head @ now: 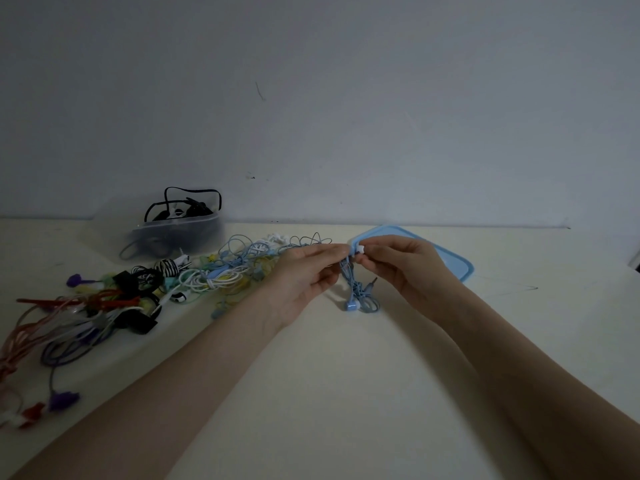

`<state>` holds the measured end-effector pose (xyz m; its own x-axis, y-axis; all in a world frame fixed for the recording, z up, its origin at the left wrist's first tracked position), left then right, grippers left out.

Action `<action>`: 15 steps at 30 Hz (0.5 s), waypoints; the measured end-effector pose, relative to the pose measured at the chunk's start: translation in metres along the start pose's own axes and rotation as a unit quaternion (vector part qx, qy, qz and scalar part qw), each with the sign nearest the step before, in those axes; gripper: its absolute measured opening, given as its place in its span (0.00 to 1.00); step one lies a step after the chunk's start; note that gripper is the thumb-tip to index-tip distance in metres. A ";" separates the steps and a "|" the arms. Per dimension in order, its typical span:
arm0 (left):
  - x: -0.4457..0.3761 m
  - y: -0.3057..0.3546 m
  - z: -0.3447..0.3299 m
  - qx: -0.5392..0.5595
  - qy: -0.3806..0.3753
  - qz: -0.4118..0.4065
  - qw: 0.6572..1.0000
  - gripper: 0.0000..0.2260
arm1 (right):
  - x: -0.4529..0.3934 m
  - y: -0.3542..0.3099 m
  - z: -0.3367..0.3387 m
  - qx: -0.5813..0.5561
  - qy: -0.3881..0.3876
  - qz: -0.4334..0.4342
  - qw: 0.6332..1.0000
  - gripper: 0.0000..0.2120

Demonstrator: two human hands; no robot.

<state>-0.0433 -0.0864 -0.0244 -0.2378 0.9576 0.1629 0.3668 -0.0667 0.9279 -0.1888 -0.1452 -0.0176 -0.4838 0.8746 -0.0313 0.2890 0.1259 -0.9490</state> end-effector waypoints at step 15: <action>0.001 0.001 0.000 0.012 -0.010 -0.010 1.000 0.12 | 0.002 0.001 -0.002 -0.094 -0.012 -0.065 0.993 0.08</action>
<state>-0.0431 -0.0857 -0.0231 -0.2266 0.9643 0.1370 0.3836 -0.0410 0.9226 -0.1875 -0.1427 -0.0174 -0.5458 0.8342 0.0791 0.3702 0.3247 -0.8703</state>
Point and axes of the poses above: each hand's wrist, its own x-axis away from the middle knuckle, its own z-axis out of the back of the hand, y = z × x, the point moved 1 cm from there along -x, towards the middle knuckle, and after that the axes turned 2 degrees about y, right-handed, at the moved point
